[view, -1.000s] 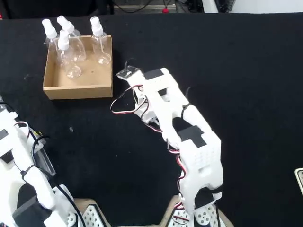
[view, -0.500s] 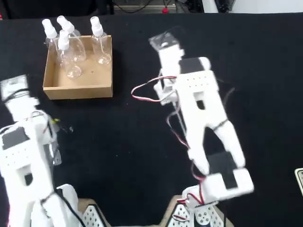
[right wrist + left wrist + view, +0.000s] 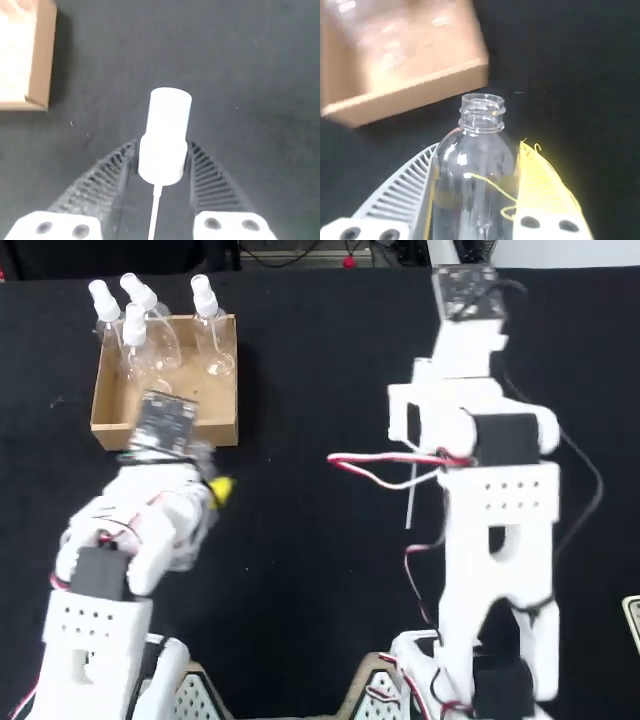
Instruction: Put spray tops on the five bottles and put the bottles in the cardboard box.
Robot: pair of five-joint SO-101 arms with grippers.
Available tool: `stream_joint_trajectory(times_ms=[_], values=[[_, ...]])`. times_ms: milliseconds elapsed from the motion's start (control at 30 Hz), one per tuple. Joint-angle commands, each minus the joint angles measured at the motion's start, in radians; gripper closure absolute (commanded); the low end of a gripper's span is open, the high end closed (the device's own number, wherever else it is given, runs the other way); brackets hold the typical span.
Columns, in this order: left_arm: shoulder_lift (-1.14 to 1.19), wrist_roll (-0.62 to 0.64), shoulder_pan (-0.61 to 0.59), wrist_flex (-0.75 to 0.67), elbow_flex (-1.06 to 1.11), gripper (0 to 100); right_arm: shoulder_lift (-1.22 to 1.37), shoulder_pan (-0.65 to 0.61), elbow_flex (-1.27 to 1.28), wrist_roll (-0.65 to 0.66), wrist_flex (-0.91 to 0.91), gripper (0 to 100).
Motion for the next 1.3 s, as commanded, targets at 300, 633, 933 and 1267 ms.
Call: stream_joint_trajectory(times_ms=[300, 633, 933, 1267], values=[[-0.020, 0.000, 0.378, -0.468, 0.199, 95, -0.077, 0.012, -0.223, -0.255, -0.043, 87.8], [-0.020, 0.000, 0.406, -0.859, 0.433, 95, -0.076, -0.046, -0.214, -0.295, -0.158, 87.8], [-0.020, 0.002, 0.397, -1.042, 0.556, 95, -0.077, -0.147, -0.056, -0.295, -0.347, 87.8], [-0.060, 0.149, 0.395, -1.220, 0.677, 95, -0.077, -0.153, 0.054, -0.295, -0.488, 87.8]])
